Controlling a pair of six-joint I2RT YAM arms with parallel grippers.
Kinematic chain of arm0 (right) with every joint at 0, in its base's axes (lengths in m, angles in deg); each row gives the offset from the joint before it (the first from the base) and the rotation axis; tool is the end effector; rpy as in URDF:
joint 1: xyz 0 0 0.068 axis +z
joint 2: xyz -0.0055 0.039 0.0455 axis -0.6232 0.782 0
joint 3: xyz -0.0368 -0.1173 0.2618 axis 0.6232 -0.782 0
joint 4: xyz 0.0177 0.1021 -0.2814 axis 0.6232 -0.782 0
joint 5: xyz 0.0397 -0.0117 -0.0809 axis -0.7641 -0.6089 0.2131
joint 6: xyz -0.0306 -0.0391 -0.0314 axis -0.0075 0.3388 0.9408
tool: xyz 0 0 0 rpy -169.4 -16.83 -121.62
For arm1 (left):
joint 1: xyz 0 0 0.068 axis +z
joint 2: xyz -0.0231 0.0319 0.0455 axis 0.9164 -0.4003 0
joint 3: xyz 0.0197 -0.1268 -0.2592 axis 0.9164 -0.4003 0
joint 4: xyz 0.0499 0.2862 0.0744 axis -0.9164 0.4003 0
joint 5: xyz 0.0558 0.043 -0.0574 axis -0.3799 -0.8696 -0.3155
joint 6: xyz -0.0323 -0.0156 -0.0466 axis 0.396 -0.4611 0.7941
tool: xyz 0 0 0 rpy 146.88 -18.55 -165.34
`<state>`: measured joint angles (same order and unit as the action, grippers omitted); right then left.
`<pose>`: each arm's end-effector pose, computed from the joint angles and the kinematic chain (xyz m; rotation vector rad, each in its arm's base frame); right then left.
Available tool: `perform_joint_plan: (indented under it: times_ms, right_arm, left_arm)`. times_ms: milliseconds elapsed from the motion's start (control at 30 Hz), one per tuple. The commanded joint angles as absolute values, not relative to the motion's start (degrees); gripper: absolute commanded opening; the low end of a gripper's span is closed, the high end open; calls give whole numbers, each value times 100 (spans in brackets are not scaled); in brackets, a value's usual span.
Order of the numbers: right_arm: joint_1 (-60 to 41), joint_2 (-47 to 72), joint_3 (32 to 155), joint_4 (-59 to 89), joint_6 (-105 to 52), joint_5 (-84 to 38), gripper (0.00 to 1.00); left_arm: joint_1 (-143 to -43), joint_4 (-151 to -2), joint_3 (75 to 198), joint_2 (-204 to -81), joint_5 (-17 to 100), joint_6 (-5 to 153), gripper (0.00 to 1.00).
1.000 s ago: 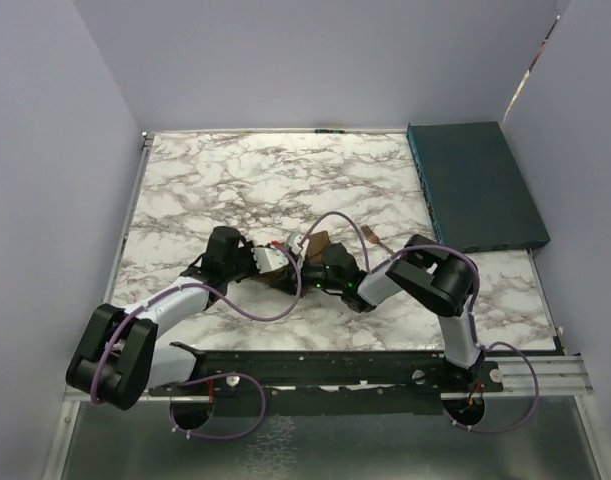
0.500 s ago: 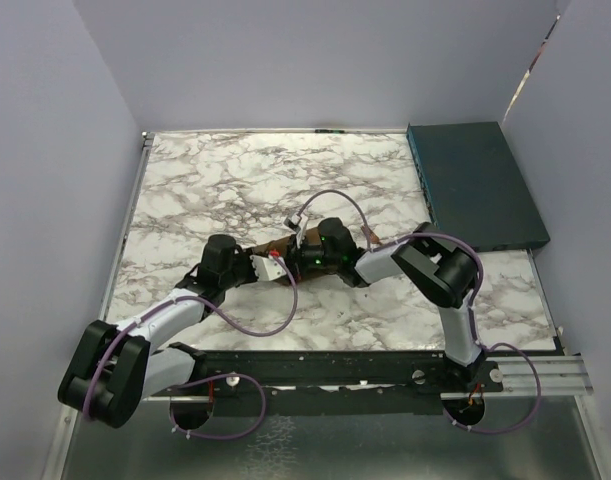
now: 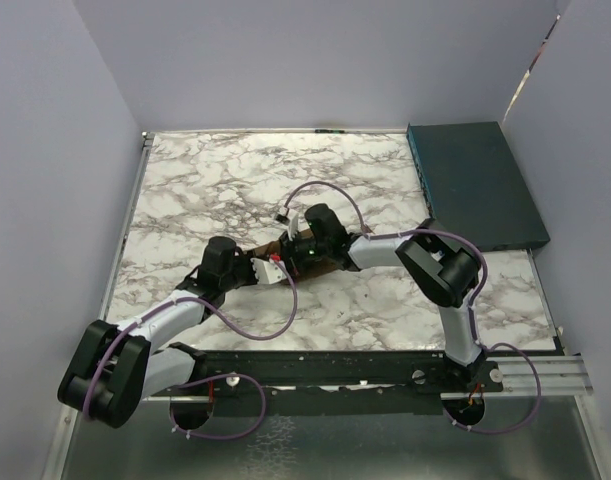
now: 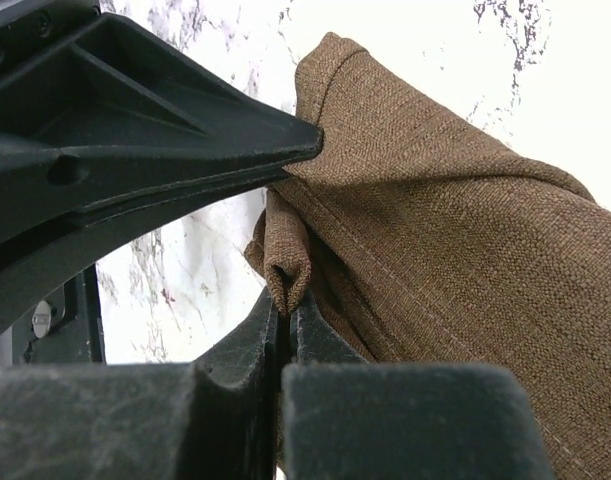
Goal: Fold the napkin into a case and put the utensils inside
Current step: Insert the napkin into the napkin holder.
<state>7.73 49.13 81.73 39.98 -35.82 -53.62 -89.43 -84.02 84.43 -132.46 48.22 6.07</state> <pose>0.3000 0.3517 0.1132 -1.0036 2.0233 1.3179 0.2161 -0.1038 0.1412 1.5001 1.5661 0.0495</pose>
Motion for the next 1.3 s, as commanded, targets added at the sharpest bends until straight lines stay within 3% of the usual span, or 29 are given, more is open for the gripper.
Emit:
perform_joint_plan:
  times_ms: [0,267,733,1267]
  right_arm:
    - [726,4777,8631,2870,-3193,-5540,1]
    - [591,5451,10177,419,-2405,-5660,1]
    - [530,6185,10488,-192,-2583,-5779,1]
    - [539,6297,11605,-882,-2425,-6090,1]
  left_arm:
    - [-9001,-8467,8315,-13219,5156,464,0]
    - [-9005,-8488,8227,-13132,5227,175,0]
    - [-9005,-8850,8516,-13378,4850,998,0]
    - [-9013,-8700,8429,-13281,4995,652,0]
